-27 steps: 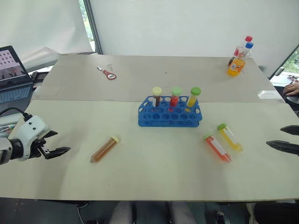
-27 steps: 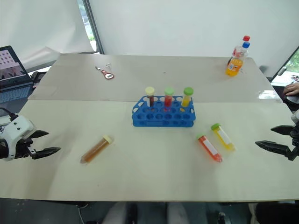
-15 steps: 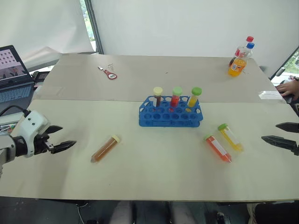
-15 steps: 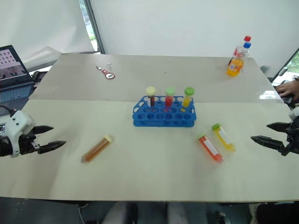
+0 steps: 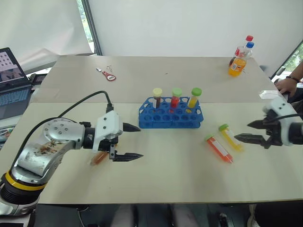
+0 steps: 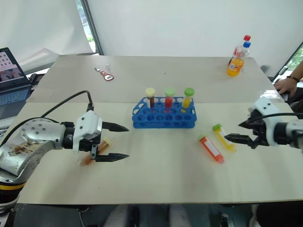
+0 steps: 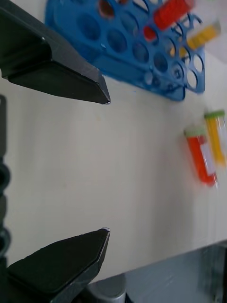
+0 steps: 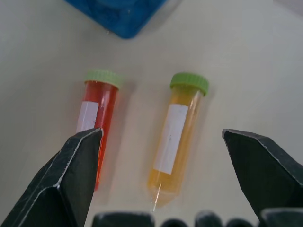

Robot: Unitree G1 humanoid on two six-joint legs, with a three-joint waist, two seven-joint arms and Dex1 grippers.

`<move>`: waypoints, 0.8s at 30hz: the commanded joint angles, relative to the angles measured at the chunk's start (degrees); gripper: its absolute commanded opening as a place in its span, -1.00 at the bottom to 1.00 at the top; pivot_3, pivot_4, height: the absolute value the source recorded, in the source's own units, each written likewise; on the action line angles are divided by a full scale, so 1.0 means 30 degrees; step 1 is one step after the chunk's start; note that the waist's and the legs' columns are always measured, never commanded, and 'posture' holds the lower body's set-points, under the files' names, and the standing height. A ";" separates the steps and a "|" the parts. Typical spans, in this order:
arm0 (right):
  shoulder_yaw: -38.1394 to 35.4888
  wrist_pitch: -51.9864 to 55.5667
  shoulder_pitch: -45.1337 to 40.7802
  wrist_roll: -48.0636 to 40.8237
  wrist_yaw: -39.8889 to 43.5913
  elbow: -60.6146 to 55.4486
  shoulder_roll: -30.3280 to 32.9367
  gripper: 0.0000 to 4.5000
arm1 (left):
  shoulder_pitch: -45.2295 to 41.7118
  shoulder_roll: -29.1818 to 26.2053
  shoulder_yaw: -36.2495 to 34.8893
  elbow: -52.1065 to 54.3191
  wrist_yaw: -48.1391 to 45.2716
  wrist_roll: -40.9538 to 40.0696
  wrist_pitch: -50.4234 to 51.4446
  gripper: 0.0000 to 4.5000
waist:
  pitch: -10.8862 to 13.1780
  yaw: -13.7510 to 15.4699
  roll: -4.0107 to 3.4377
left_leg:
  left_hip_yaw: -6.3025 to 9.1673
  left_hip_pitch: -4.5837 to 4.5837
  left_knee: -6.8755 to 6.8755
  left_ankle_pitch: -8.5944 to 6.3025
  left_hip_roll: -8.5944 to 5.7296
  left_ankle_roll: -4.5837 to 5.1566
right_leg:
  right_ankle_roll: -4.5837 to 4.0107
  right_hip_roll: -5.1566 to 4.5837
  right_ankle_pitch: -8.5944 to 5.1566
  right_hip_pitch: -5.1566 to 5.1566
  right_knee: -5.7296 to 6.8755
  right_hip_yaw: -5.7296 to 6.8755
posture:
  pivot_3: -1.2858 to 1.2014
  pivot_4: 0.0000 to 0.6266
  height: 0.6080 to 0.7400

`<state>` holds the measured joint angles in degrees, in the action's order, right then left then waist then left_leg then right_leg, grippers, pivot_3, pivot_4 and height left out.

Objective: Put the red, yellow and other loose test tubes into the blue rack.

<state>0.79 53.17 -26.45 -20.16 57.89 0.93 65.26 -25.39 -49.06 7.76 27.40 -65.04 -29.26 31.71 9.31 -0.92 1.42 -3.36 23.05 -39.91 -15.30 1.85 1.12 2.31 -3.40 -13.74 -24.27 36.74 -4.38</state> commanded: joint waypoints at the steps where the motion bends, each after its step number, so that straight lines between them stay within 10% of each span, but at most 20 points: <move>1: 0.2359 0.1720 -0.2356 0.1531 -0.0277 0.1165 -0.0205 1.00 | -0.0856 0.0518 0.0639 0.0094 -0.0685 0.0303 -0.1021 0.97 | 0.0000 0.0023 -0.0001 | 0.0001 0.0004 -0.0004 0.0000 -0.0002 0.0000 | 0.0001 -0.0001 0.0000 0.0000 -0.0004 0.0000 | 0.03 -0.52 1.00; 15: 0.7477 -0.1474 -0.9296 0.6694 0.1618 1.1990 -0.3771 1.00 | -0.1098 0.2962 0.2378 -0.0132 -0.0495 0.1784 -0.2656 0.97 | 0.0000 0.0072 -0.0001 | 0.0025 0.0070 -0.0007 0.0000 -0.0010 0.0004 | 0.0002 -0.0005 0.0002 -0.0031 -0.0030 0.0033 | 0.03 -0.52 1.00; 24: 0.6918 -0.0247 -0.9901 0.6828 0.3027 1.3235 -0.4548 -0.43 | -0.0411 0.3125 0.2328 -0.0355 -0.0420 0.2323 -0.3334 1.00 | -0.0001 0.0059 -0.0004 | 0.0036 0.0060 -0.0008 0.0000 -0.0007 0.0004 | 0.0001 -0.0004 0.0003 -0.0029 -0.0014 0.0035 | 0.03 -0.52 1.00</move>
<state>23.59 50.67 -54.79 0.35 66.29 40.68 51.45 -26.54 -39.89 15.09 25.55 -66.23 -22.41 23.57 9.31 -0.75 1.41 -3.24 23.23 -39.93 -15.30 1.83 1.13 2.31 -3.41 -13.73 -24.35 36.70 -4.26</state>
